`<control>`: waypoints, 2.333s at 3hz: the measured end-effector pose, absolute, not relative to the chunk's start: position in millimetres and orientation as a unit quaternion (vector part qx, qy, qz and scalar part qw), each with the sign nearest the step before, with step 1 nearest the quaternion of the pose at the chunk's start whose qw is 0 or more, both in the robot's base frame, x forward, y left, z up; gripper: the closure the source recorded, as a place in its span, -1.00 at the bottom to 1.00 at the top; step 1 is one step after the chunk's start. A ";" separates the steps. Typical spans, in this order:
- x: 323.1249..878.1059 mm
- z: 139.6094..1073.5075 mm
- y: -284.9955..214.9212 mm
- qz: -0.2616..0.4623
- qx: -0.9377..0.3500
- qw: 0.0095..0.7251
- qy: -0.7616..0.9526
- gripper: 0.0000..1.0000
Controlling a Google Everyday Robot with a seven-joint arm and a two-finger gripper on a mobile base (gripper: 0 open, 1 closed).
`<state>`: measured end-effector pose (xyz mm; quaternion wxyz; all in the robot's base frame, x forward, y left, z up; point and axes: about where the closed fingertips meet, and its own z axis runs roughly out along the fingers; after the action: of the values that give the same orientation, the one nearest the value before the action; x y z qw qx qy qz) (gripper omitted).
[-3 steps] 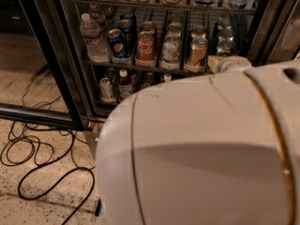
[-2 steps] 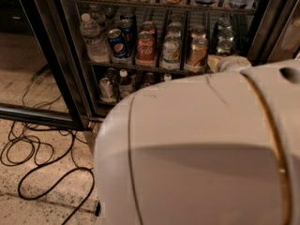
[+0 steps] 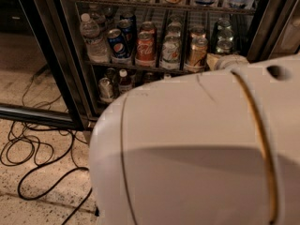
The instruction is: Pick green can from middle shelf of fridge
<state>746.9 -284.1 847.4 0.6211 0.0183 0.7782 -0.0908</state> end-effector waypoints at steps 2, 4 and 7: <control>748.0 845.4 -283.4 -0.093 0.019 0.621 0.778 -0.42; 749.1 843.1 -282.9 -0.096 0.020 0.621 0.778 -0.42; 750.5 839.8 -282.5 -0.099 0.022 0.620 0.778 -0.02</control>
Offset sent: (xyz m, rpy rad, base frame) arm 0.1032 -0.0388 -0.0873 -0.0886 -0.0115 -0.1465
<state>750.5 -282.5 839.8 0.6201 0.0224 0.7779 -0.0990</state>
